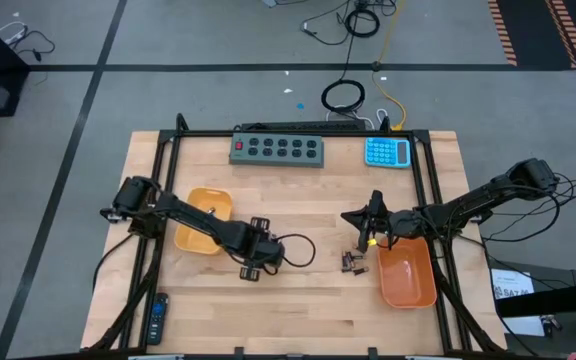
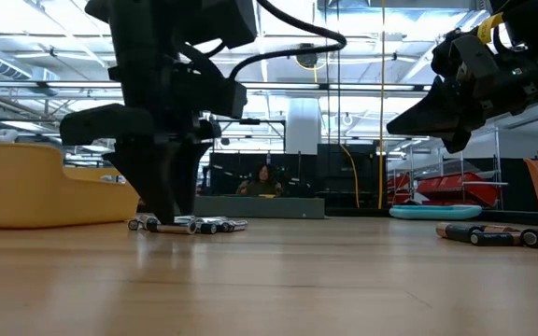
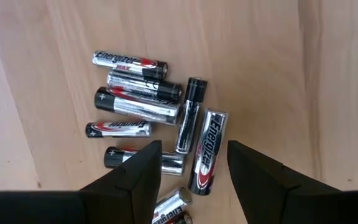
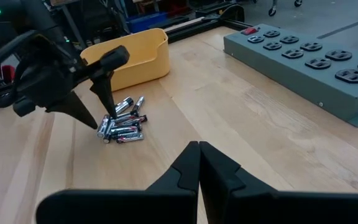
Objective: Sort batteries
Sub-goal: Put the silver battery into the yellow bin
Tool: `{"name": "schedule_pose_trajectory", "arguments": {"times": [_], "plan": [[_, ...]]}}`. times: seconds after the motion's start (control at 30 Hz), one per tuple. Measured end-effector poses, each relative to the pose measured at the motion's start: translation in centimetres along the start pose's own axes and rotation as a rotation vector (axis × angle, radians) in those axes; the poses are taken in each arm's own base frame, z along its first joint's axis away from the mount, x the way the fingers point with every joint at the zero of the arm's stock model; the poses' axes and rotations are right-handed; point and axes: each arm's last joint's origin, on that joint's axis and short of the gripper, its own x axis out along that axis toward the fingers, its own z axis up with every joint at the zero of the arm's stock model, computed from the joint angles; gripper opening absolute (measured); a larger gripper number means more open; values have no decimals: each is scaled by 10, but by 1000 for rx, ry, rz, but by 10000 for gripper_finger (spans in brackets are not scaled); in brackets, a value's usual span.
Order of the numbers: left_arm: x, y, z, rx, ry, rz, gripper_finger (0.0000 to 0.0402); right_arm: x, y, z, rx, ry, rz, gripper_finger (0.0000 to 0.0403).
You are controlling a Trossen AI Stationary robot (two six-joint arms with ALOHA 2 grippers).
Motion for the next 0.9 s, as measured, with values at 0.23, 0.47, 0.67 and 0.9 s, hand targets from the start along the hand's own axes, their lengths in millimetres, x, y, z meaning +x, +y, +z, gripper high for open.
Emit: {"name": "schedule_pose_trajectory", "arguments": {"times": [0.23, 0.47, 0.67, 0.9], "plan": [[-2, -9, 0, 24, -4, 13, 180, 0, 0, 0, 0, 0, 0, 0], [-2, -13, -1, 4, -5, -30, 126, 0, 0, 0, 1, 0, 0, 0], [2, -14, -4, 2, -9, -31, 107, 0, 0, 1, 6, -6, 3, 0], [5, -14, -4, 6, -1, -33, 106, 0, 0, 1, 7, -6, 4, 0]]}}
